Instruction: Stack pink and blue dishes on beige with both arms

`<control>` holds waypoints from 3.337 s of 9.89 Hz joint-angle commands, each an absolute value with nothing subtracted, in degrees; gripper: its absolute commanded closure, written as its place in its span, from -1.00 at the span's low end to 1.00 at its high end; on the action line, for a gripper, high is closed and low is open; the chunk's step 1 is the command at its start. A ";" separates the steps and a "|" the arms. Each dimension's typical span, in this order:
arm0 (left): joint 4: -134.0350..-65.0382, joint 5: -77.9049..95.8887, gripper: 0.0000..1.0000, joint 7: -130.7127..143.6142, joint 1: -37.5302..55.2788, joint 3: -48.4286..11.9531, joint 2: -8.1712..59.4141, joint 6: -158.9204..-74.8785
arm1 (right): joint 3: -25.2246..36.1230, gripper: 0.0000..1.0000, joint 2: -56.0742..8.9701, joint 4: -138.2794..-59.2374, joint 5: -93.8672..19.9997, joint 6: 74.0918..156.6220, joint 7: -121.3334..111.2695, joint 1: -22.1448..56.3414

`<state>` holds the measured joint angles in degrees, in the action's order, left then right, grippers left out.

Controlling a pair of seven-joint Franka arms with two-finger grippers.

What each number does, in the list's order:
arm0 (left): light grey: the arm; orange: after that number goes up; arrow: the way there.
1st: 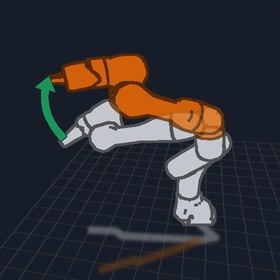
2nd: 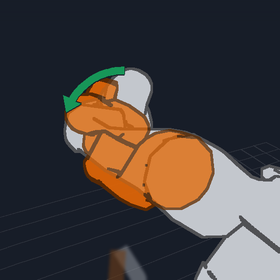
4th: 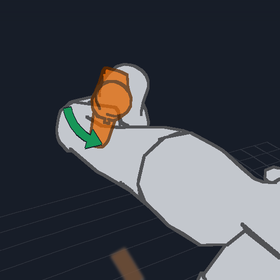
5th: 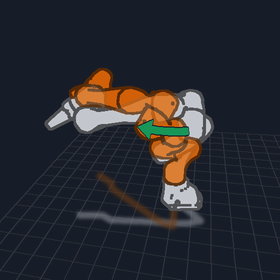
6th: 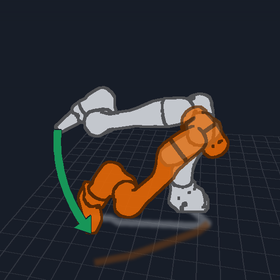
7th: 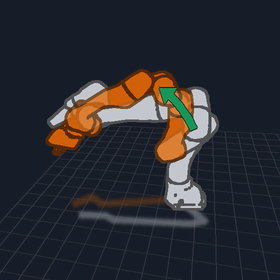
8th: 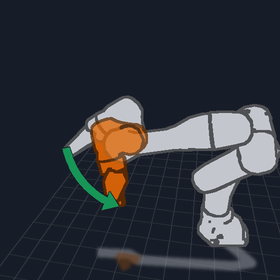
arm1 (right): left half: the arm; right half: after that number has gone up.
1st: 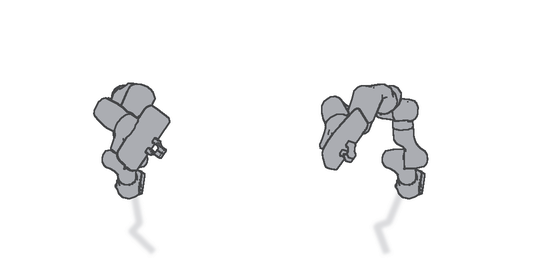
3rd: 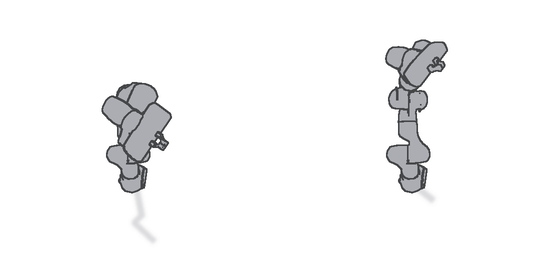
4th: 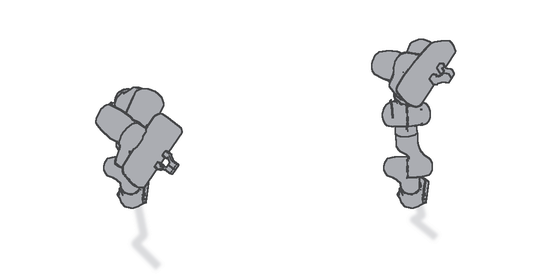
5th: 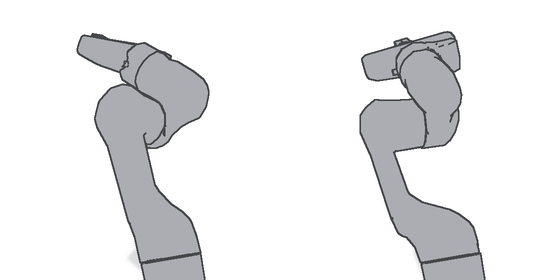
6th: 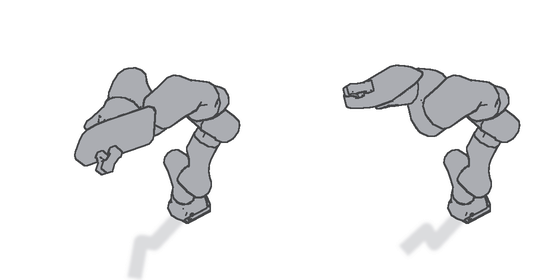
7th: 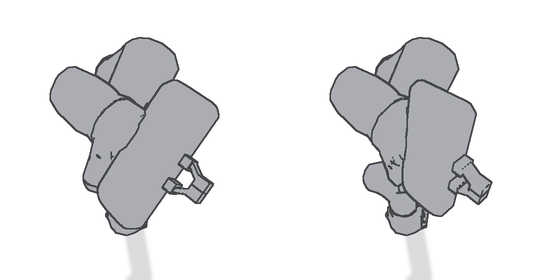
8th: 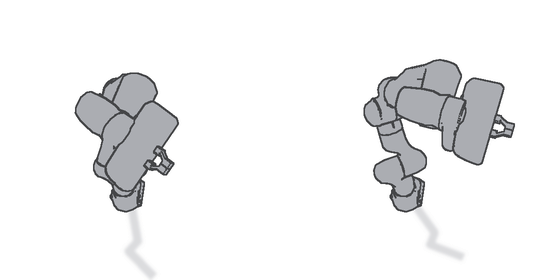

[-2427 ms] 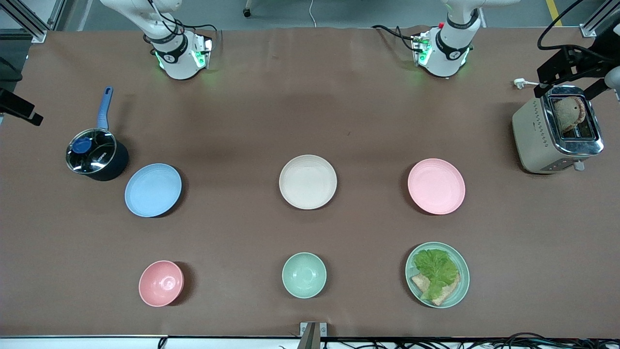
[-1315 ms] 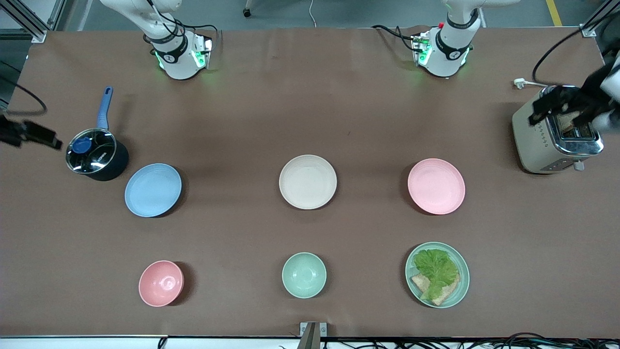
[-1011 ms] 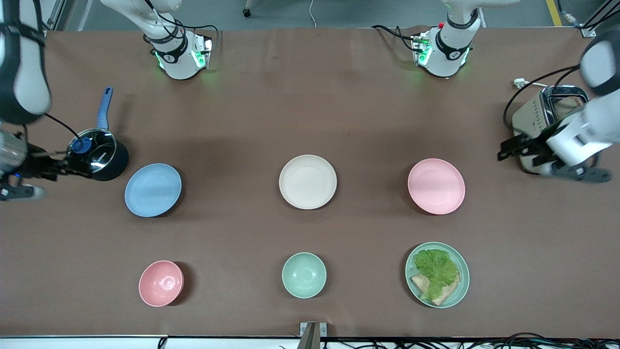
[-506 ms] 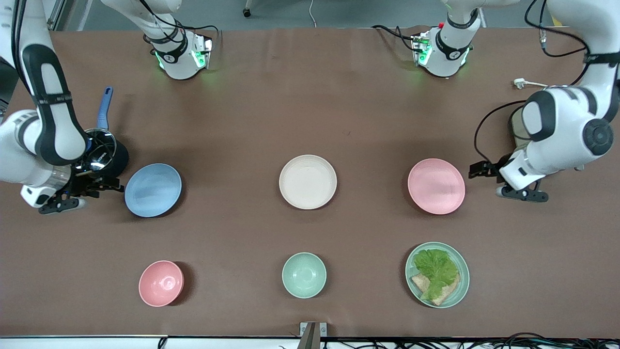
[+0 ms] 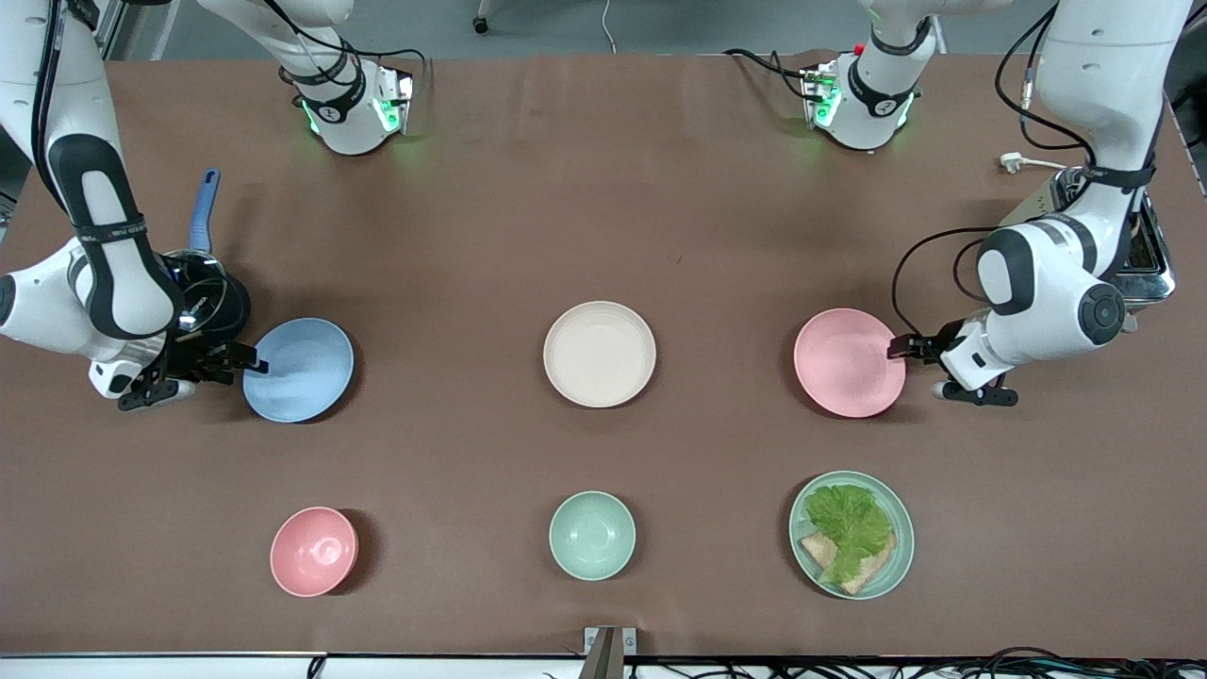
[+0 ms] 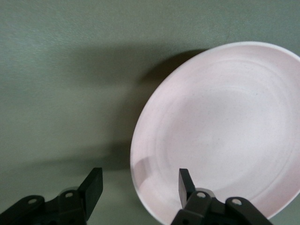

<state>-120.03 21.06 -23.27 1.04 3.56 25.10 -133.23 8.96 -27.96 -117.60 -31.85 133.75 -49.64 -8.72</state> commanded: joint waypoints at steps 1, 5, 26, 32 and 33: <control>-120.32 26.44 -0.13 -27.32 0.97 4.13 28.20 -134.82 | 8.61 -0.27 -27.95 -118.92 -33.84 134.21 -51.42 -9.32; -120.06 27.33 1.00 -27.33 -0.52 3.96 26.90 -134.48 | 8.79 0.98 -29.00 -117.96 -36.30 133.60 -50.54 -9.05; -102.57 -2.64 0.15 38.67 9.93 -31.38 41.75 -142.91 | -10.88 0.99 -17.40 -97.64 -16.16 105.20 16.43 0.88; -103.98 -2.55 -1.00 37.62 5.81 -29.89 26.85 -133.12 | -21.51 0.97 -17.75 -106.59 -20.65 117.29 22.75 1.14; -103.97 -2.64 -1.00 37.01 5.89 -26.32 21.85 -128.19 | -25.19 0.97 -17.93 -109.13 -20.65 123.95 25.72 1.14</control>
<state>-101.39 -1.45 37.22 6.09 -30.01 28.67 -133.36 -20.87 -19.77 -104.61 -19.98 117.89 22.28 1.90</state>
